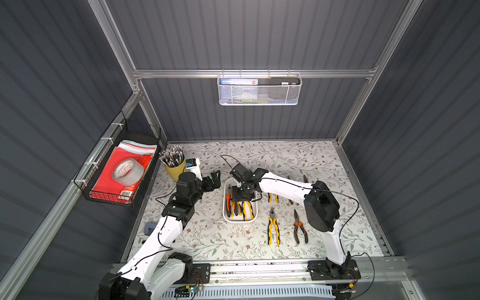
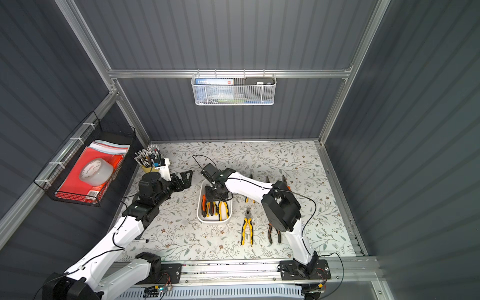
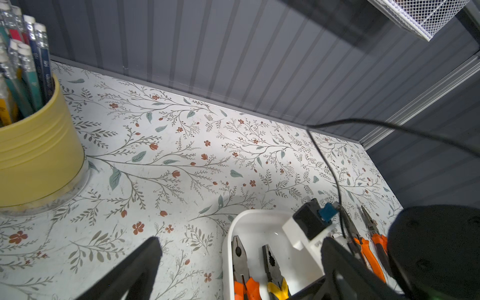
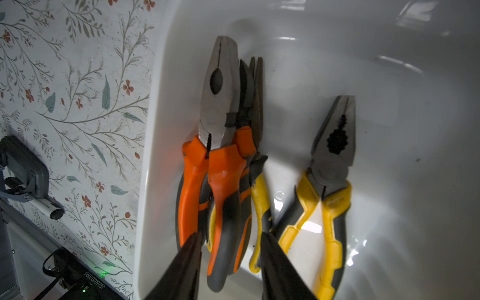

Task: Take the pliers out of the storage box
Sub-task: Pick up the pliers from the storage box.

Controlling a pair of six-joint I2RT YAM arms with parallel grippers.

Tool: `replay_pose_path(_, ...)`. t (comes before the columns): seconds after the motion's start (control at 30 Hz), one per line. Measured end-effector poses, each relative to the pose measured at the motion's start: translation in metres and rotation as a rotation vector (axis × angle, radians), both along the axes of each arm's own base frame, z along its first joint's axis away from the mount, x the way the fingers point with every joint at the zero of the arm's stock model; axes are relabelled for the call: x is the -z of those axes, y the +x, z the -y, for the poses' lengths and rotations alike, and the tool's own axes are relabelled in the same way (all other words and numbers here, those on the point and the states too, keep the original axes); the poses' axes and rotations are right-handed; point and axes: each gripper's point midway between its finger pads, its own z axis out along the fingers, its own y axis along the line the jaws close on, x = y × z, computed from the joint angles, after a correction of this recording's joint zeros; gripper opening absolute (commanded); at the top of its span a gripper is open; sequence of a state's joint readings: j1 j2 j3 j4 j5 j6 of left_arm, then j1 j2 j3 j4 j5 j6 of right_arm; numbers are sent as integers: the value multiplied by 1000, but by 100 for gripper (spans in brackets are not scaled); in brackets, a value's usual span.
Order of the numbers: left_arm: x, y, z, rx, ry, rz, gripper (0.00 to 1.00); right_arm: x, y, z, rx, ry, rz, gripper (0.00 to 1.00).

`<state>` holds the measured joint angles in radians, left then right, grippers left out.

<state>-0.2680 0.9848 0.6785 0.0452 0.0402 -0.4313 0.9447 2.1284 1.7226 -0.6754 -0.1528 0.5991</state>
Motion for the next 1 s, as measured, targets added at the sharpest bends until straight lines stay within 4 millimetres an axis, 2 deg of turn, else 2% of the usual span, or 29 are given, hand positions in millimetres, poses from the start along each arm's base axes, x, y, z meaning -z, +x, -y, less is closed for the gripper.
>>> replay_pose_path(0.3, -1, 0, 0, 0, -1, 3, 99, 17, -7, -5, -14, -41, -30, 33)
replay_pose_path(0.77, -3, -1, 0, 0, -2, 8, 99, 15, -6, -4, 1, -47, -32, 4)
replay_pose_path(0.87, -3, -1, 0, 0, -2, 8, 99, 15, -6, -4, 2, -48, -31, 0)
replay_pose_path(1.0, -3, -1, 0, 0, -2, 8, 99, 15, -5, -3, 5, -51, -26, 0)
